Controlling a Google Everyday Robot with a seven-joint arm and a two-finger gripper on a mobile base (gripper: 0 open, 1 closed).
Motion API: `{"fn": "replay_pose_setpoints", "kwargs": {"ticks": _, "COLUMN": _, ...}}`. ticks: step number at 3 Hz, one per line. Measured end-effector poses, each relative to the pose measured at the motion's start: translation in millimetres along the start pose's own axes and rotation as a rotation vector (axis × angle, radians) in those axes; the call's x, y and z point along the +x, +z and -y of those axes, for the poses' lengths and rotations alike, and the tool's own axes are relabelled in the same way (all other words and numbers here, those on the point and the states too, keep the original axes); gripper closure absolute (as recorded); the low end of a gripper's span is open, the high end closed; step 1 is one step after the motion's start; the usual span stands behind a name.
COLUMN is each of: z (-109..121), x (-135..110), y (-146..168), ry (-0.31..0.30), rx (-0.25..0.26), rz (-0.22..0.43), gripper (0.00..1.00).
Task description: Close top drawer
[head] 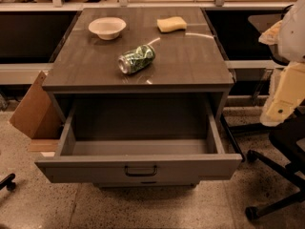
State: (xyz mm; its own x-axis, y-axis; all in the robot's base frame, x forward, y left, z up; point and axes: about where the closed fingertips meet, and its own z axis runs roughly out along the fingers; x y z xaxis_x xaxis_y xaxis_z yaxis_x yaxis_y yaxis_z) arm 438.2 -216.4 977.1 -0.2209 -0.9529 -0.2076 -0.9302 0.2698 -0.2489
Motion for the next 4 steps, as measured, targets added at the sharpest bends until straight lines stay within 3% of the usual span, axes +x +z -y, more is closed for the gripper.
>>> {"fn": "replay_pose_setpoints", "kwargs": {"ticks": 1, "z": -1.3, "x": -1.4, "y": 2.3, "ry": -0.005, "rx": -0.002, "rz": 0.005, "gripper": 0.0}}
{"fn": "replay_pose_setpoints", "kwargs": {"ticks": 2, "z": -15.5, "x": -16.6, "y": 26.6, "ry": -0.056, "rx": -0.03, "rz": 0.053, "gripper": 0.0}}
{"fn": "replay_pose_setpoints", "kwargs": {"ticks": 4, "z": -81.7, "x": -50.7, "y": 104.1, "ry": -0.166, "rx": -0.164, "rz": 0.135, "gripper": 0.0}}
